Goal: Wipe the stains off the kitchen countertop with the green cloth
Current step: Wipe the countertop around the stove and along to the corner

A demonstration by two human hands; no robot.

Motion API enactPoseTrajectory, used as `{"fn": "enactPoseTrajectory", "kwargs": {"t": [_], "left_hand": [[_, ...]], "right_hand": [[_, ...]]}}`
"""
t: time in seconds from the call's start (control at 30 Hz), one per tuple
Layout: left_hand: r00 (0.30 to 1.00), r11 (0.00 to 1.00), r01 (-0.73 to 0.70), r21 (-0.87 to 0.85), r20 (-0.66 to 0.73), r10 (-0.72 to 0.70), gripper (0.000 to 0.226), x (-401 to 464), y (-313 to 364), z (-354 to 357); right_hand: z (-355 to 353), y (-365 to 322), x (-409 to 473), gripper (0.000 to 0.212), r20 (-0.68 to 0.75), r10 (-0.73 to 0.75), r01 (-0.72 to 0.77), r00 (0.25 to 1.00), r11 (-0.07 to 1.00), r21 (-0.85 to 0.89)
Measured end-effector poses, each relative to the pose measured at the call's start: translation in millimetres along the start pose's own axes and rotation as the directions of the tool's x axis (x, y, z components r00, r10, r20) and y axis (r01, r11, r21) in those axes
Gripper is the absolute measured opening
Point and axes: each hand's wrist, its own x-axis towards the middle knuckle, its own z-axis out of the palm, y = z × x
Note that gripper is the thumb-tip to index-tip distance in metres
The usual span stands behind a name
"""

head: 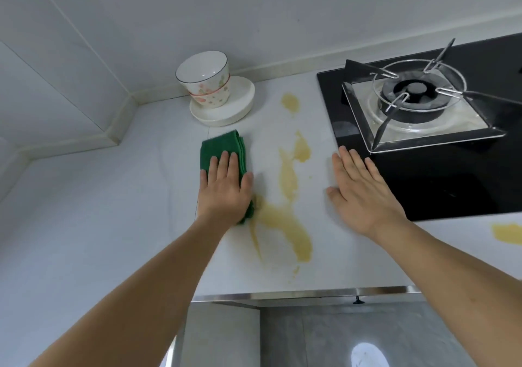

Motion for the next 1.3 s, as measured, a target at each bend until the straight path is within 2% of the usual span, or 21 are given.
{"fn": "enactPoseTrajectory", "kwargs": {"t": [0.1,0.17,0.37,0.6,0.77,0.87,1.03,1.2,1.3], "left_hand": [[0.999,0.999,-0.038,-0.008,0.008,0.038,0.079,-87.7,4.7,6.8],[0.997,0.998,-0.058,0.024,0.048,0.057,0.079,-109.9,1.8,7.2],[1.0,0.998,-0.008,0.059,-0.004,0.009,0.072,-64.1,2.8,9.3],[0.999,0.999,0.036,0.016,-0.035,-0.035,0.067,11.7,4.4,0.6],[1.0,1.0,-0.016,-0.012,-0.01,0.015,0.078,-80.6,3.4,6.3],[0.999,0.999,-0.033,0.023,0.031,0.032,0.076,-132.3,-11.6,6.3],[0.988,0.987,0.154,0.053,-0.015,-0.153,0.07,-114.1,-36.6,3.7],[0.946,0.947,0.321,-0.01,-0.042,-0.321,0.073,-24.4,-35.8,-8.0],[0.935,0.936,0.35,-0.033,-0.048,-0.351,0.079,21.0,-15.5,-9.8]], "right_hand": [[-0.7,0.3,2.5,0.064,-0.002,-0.002,0.002,1.0,1.0,-0.01],[-1.9,-0.9,-0.6,0.064,0.012,0.013,-0.013,1.0,1.0,-0.006],[0.8,-1.7,-0.8,0.065,-0.013,0.029,-0.028,1.0,0.999,0.035],[2.9,0.2,-0.6,0.066,-0.033,0.028,-0.028,0.999,0.999,0.02],[1.6,-0.3,0.6,0.065,-0.023,0.02,-0.02,1.0,1.0,0.012],[-0.9,0.7,-2.4,0.065,-0.004,0.033,-0.033,0.999,0.999,0.009],[-1.3,-3.0,-0.3,0.066,0.006,0.036,-0.036,0.999,0.999,-0.006],[5.4,-0.9,2.8,0.066,-0.018,0.037,-0.038,0.999,0.998,-0.041],[6.2,0.4,1.9,0.075,-0.037,0.031,-0.033,0.999,0.998,-0.047]]}}
